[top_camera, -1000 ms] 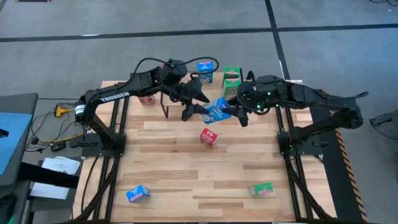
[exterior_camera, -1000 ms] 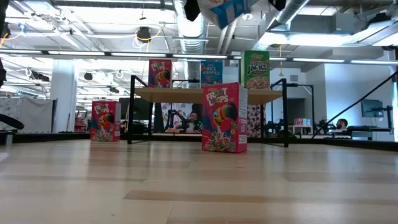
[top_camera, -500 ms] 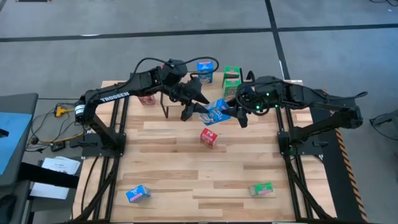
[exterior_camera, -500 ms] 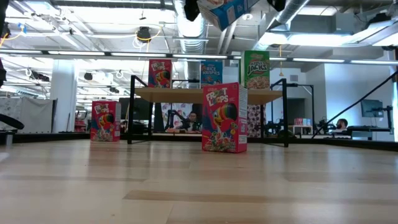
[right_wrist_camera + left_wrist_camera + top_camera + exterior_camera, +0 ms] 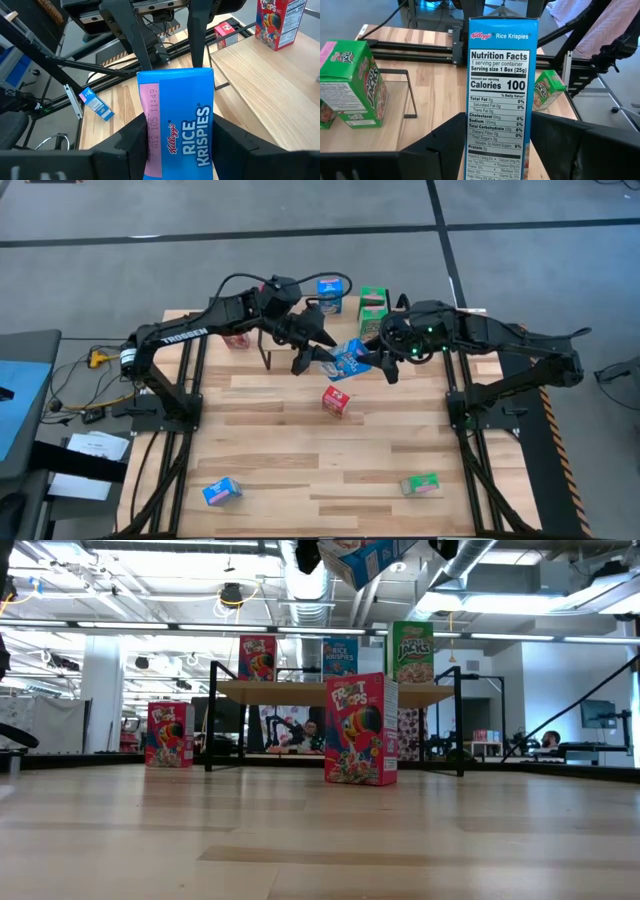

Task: Stack cereal on shelf
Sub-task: Put the top blue cereal box on the shelf aligned with the other blue cereal box

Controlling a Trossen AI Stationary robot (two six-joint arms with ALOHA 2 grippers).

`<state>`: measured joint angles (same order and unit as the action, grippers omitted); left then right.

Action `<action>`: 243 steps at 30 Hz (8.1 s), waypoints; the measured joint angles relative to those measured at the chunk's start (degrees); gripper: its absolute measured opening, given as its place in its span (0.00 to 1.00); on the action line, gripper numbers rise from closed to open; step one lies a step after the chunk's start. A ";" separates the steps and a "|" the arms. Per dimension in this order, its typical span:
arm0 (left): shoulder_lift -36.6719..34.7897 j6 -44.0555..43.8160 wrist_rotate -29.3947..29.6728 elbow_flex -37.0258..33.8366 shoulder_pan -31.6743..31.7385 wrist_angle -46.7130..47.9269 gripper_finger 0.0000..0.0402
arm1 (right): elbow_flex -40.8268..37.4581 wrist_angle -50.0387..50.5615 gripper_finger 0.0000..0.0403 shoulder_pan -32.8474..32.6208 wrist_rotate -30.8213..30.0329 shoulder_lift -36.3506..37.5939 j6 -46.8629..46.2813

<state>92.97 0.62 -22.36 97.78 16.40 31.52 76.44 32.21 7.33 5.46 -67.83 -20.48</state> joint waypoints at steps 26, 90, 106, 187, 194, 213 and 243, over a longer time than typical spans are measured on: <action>0.00 -0.89 -2.68 0.00 0.02 0.02 0.43 | 0.00 -0.28 0.50 0.31 -0.44 0.00 -0.05; -4.47 0.05 6.36 -13.38 7.86 -15.74 0.31 | 14.93 10.23 0.60 0.39 -8.76 2.30 13.69; -16.07 -10.40 13.78 -43.82 8.36 -59.51 0.31 | 14.93 11.13 0.60 3.85 -8.62 2.29 16.01; -3.69 -11.54 24.09 -54.14 10.73 -79.86 0.31 | 14.88 14.27 0.60 4.39 -8.40 -2.67 15.97; -3.69 -11.88 25.83 -54.14 10.75 -77.20 0.36 | 14.88 14.27 0.60 4.39 -8.40 -2.67 15.99; -3.69 -11.41 22.57 -54.14 10.73 -74.87 0.60 | 14.88 14.25 0.60 4.39 -8.40 -2.67 15.97; -11.46 -10.76 19.76 -54.10 11.00 -58.12 0.71 | 14.88 14.26 0.60 4.39 -8.40 -2.67 15.95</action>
<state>81.51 -10.14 -2.60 43.68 27.40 -26.60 91.33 46.46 11.73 -2.94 -70.50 -4.54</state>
